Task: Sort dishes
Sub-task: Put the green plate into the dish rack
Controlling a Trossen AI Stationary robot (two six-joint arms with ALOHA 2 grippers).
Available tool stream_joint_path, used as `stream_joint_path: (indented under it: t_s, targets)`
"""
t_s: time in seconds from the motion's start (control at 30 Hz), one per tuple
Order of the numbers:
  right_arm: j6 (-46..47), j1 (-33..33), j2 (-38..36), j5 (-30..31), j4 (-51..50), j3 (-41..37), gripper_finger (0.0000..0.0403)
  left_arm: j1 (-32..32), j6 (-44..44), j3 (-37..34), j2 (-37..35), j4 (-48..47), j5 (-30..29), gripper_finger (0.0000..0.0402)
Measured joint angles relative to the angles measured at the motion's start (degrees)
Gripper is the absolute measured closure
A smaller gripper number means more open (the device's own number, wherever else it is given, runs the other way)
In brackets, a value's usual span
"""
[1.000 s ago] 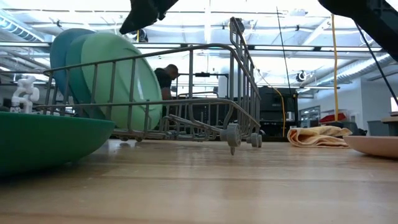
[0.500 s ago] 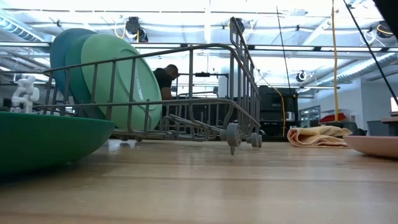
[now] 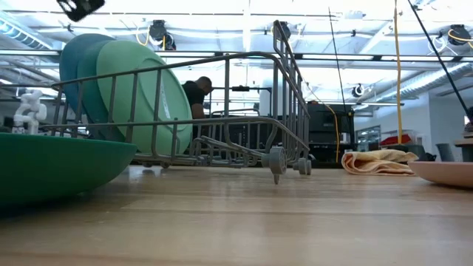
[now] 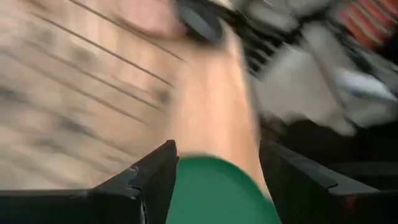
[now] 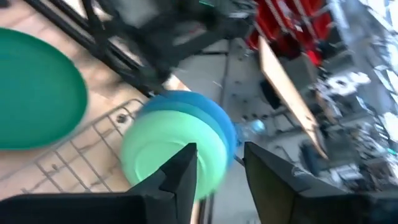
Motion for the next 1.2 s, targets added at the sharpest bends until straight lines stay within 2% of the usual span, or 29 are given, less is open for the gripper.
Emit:
stream_joint_path:
  t_s: [0.07,0.23,0.37,0.5,0.7,1.0,1.2]
  targets:
    - [1.18,0.83,-0.90,2.28,-0.81,0.01,0.0288,-4.02,-2.60,0.04,4.82,2.49,3.16,0.0186]
    - [3.83,1.57,-1.63,3.03,-2.78,0.03,0.0306,-11.70,-12.38,1.72,17.27,-0.14,5.70,0.0215]
    - [4.04,2.23,-1.73,3.15,-3.83,0.03,0.0314,-15.16,-19.15,1.83,26.24,7.23,10.60,0.0221]
    - [5.17,3.08,-1.73,3.11,-4.27,0.03,0.0320,-18.23,-23.34,1.88,33.28,12.95,10.85,0.0222]
    - [5.77,4.81,-1.73,3.45,-4.31,0.03,0.0325,-21.11,-27.55,6.49,41.01,12.86,12.37,0.0222]
    - [6.00,6.85,-1.71,5.91,-3.69,0.03,0.0326,-21.75,-28.66,17.08,50.21,-1.41,11.71,0.0222]
    - [6.64,8.06,-1.71,5.87,-3.60,0.03,0.0326,-21.70,-30.50,21.87,56.03,-6.13,11.10,0.0222]
